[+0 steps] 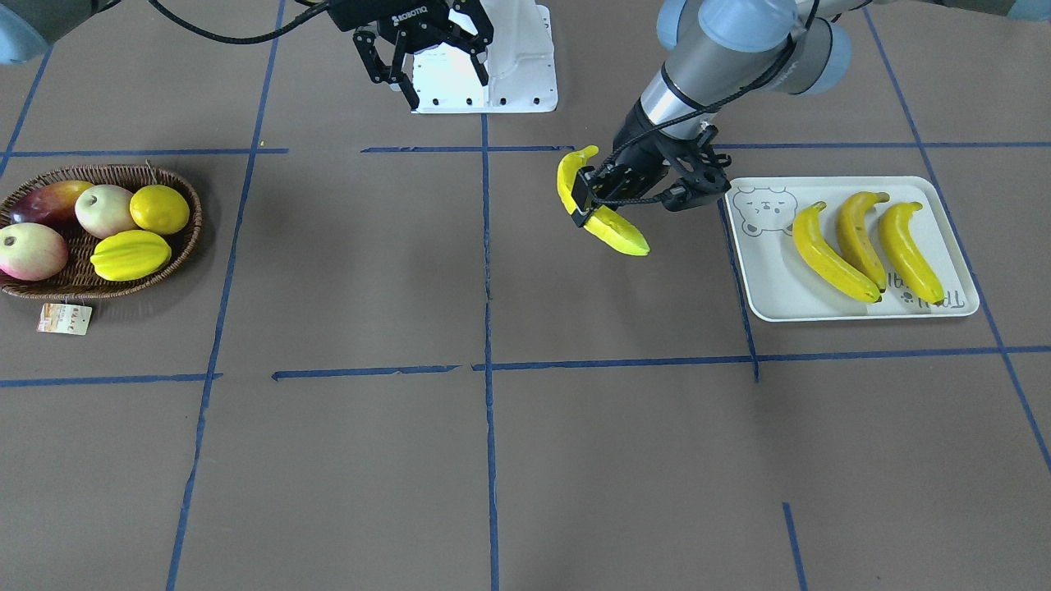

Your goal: Transfer all bananas from basket to plate

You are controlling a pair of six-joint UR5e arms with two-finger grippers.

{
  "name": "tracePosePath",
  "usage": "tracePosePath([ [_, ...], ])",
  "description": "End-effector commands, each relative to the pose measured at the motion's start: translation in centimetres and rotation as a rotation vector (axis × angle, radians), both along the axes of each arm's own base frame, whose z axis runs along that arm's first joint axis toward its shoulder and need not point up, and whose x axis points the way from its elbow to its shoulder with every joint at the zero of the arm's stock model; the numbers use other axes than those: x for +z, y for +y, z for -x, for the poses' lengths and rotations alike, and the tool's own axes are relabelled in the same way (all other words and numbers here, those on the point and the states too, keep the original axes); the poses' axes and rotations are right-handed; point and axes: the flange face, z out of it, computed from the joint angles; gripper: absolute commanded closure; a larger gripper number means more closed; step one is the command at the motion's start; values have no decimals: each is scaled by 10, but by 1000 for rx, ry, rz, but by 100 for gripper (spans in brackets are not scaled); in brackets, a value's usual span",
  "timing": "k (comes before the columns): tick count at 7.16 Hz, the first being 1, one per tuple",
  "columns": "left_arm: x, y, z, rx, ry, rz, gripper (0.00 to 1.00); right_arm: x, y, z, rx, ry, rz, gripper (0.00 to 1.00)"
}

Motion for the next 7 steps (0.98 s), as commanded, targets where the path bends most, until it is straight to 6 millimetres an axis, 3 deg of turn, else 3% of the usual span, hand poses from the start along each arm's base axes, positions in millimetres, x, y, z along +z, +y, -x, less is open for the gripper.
tracePosePath([
  [1,48,-12,32,70,-204,-46,100,3,0,-1,-1,6,-2,0],
  [3,123,-15,67,142,-304,-112,100,8,-1,-1,1,15,1,0],
  [4,143,-20,85,154,-322,-140,100,9,-2,-1,4,18,1,0],
  [7,188,-10,96,167,-371,-80,98,13,-3,1,6,28,5,0],
])
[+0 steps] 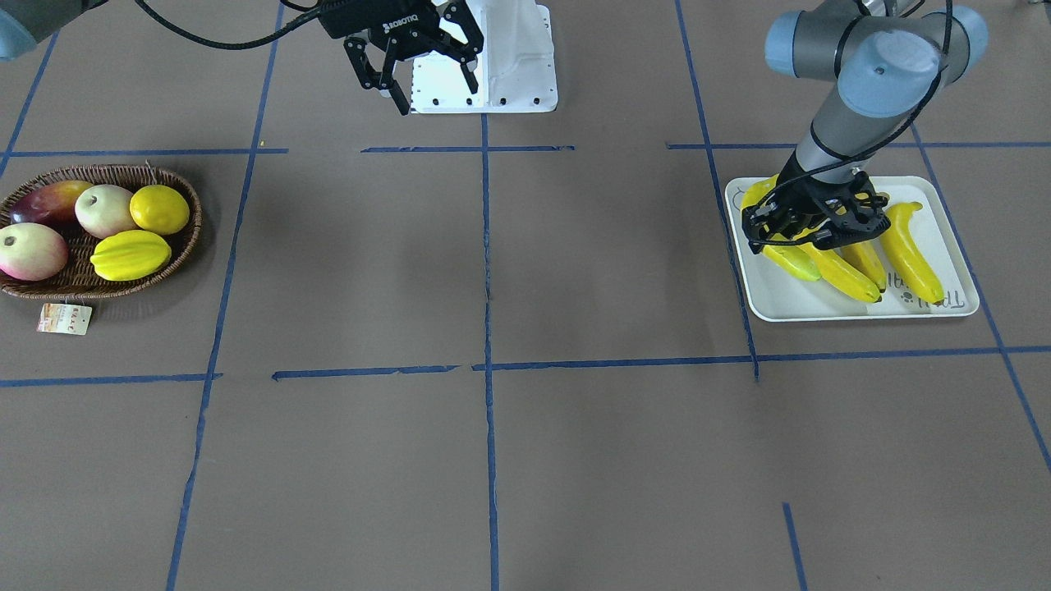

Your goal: Transfer all bananas from basket to plate

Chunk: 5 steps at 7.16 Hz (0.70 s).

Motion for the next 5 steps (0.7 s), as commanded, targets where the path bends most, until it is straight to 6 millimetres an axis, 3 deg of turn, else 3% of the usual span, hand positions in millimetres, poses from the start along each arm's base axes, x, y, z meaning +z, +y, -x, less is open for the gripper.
tracePosePath([
  [1,28,4,4,4,-37,33,96,2,0,1,1,5,2,0],
  [2,32,4,2,7,-41,39,94,3,0,1,0,5,2,0],
  [4,46,2,-4,12,-65,53,1,3,0,1,-2,5,2,0],
  [5,45,2,-5,15,-64,49,0,3,0,0,0,3,3,0],
])
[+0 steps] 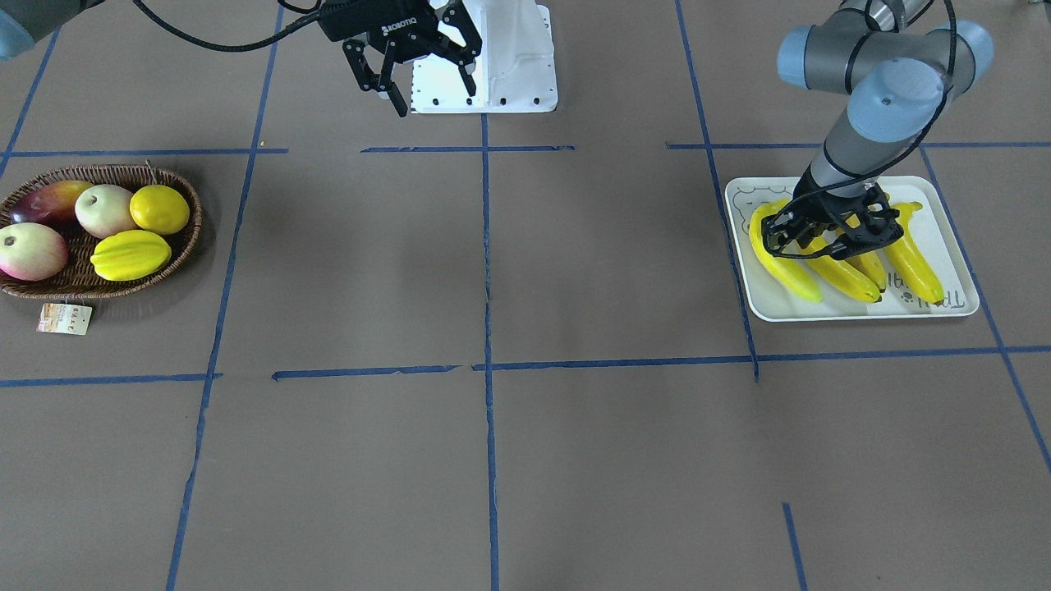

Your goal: Transfer all bananas from basket to plate

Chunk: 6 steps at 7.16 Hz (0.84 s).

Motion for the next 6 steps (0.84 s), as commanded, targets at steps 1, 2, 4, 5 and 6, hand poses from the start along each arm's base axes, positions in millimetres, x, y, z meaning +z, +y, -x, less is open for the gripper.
tracePosePath([
  [1,-2,-1,-2,4,2,-5,0,-1,0,-1,1,-2,-1,0],
  [2,-15,-1,-1,5,23,-19,0,-1,-1,-3,4,-4,-1,0],
  [4,-48,4,18,1,65,-79,0,33,-38,-33,-13,95,23,0],
  [5,-45,-10,41,47,46,-159,0,60,-73,-67,-39,193,11,0],
  [6,-36,-27,70,83,18,-229,0,84,-106,-109,-78,287,-12,0],
])
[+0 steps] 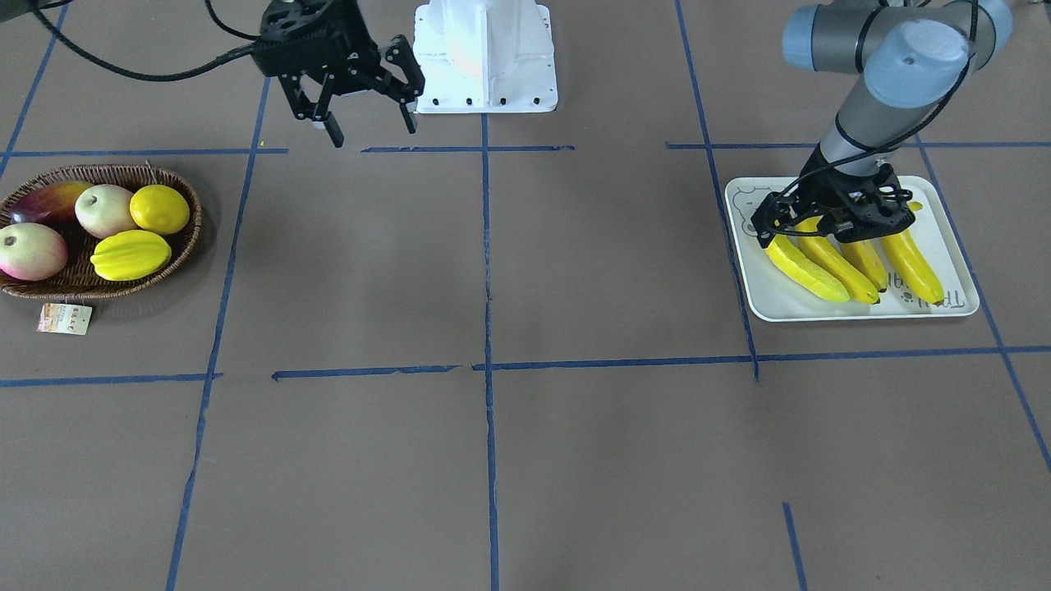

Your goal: Transfer all bananas from basket to plate

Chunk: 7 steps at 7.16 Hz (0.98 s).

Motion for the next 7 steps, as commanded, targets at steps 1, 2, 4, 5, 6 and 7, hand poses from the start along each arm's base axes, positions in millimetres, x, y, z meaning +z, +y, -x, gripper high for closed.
tracePosePath([
  [1,14,-35,74,46,-73,-124,0,63,-66,-89,-103,174,-32,0],
  [2,30,-48,123,102,-145,-151,0,101,-106,-124,-150,197,6,0],
  [4,98,-75,234,166,-99,-132,0,194,-162,-227,-241,183,55,0],
  [5,143,-75,288,182,16,-113,0,245,-171,-288,-291,127,44,0],
  [6,178,-72,328,186,117,-124,0,290,-174,-350,-354,139,-53,0],
  [7,188,-64,331,192,125,-126,0,352,-147,-394,-367,123,-40,0],
])
